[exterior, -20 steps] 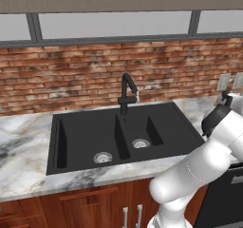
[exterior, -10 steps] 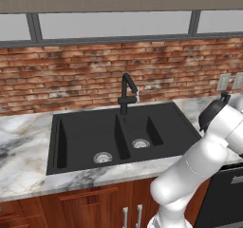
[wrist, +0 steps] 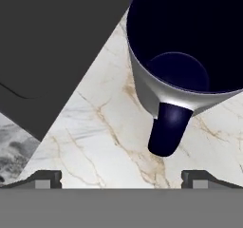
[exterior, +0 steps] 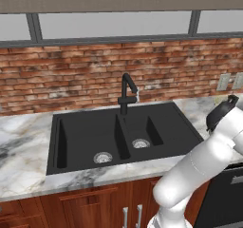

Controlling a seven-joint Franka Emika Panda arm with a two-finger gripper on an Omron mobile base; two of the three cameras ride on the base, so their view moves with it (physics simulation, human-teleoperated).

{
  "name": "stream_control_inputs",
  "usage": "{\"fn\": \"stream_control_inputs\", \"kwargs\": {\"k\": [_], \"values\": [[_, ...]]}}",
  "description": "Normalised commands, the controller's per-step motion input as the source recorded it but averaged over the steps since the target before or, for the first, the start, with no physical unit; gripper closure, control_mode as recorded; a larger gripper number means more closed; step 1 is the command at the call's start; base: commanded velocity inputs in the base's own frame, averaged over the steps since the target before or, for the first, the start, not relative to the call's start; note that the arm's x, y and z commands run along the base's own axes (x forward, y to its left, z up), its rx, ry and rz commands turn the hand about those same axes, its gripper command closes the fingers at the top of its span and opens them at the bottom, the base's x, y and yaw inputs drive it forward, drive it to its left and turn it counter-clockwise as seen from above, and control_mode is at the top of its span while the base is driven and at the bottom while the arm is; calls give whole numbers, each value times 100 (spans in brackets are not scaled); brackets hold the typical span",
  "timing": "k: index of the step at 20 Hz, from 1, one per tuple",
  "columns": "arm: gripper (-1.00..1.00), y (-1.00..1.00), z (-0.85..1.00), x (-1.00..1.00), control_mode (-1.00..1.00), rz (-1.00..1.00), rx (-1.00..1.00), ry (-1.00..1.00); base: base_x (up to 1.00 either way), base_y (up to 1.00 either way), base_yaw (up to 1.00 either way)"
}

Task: Pick the mug and place it in the sink. Pick the bowl and place it in the open cabinet and then close the cabinet.

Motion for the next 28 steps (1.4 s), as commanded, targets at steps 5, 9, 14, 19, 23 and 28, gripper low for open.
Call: {"fn": "stream_control_inputs", "kwargs": {"k": [5, 9, 14, 19, 23, 28], "values": [[-100, -2, 0, 20, -100, 0, 6, -2, 0, 0, 0], [-100, -4, 0, 14, -100, 0, 5, 0, 0, 0, 0], [-100, -1, -1, 9, -100, 0, 5, 0, 0, 0, 0], [-100, 0, -4, 7, -100, 0, 4, -2, 0, 0, 0], [100, 0, -8, 1, -100, 0, 5, -4, 0, 0, 0], [100, 4, -3, 0, -100, 0, 4, -5, 0, 0, 0]]}}
